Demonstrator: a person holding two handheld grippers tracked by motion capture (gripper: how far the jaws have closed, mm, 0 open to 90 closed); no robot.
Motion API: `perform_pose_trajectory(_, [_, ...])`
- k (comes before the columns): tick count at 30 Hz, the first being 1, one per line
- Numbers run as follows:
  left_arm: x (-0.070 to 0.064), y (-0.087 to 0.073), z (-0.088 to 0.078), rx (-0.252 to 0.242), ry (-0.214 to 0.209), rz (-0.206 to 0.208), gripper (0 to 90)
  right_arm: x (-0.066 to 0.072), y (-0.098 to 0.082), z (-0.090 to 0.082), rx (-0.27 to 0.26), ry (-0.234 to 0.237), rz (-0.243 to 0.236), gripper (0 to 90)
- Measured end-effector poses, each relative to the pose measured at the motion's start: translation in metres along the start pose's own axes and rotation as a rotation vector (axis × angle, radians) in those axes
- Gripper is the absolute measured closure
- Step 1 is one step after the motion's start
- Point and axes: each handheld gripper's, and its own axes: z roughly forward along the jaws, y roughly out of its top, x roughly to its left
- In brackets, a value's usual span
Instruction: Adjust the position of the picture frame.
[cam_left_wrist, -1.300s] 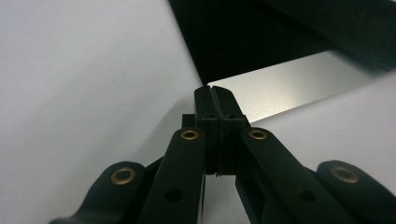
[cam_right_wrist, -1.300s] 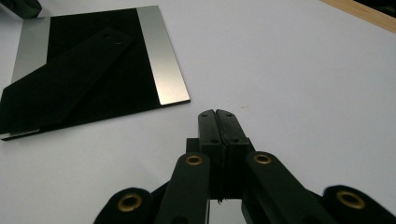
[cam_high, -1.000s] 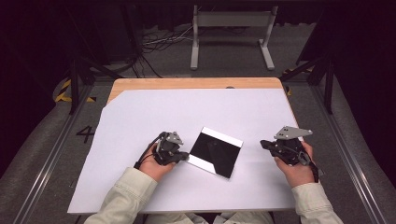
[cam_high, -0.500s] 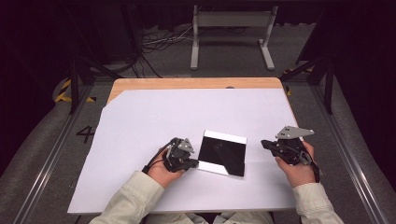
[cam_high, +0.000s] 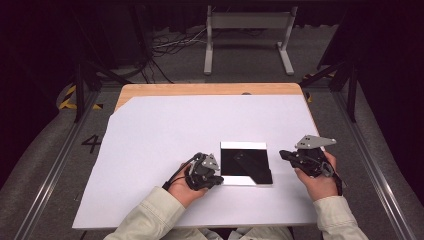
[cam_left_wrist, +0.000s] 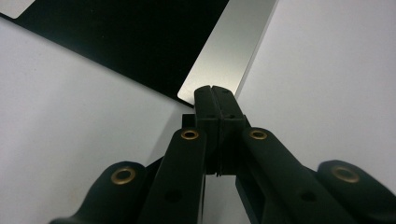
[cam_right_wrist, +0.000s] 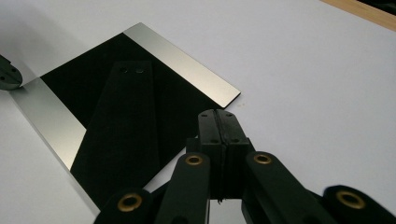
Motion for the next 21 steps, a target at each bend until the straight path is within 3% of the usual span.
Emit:
perform_pose_trajectory(12, [-0.003,0.002,0.005,-0.021,-0.003,0.001,90.0,0.000,0.001,0.000,-0.001,0.001,-0.004,89.7])
perform_pose_trajectory(21, [0.006,0.003,-0.025,-0.090,0.062,-0.011,86.8,-0.001,0.002,-0.006,-0.010,0.005,0.002,88.6])
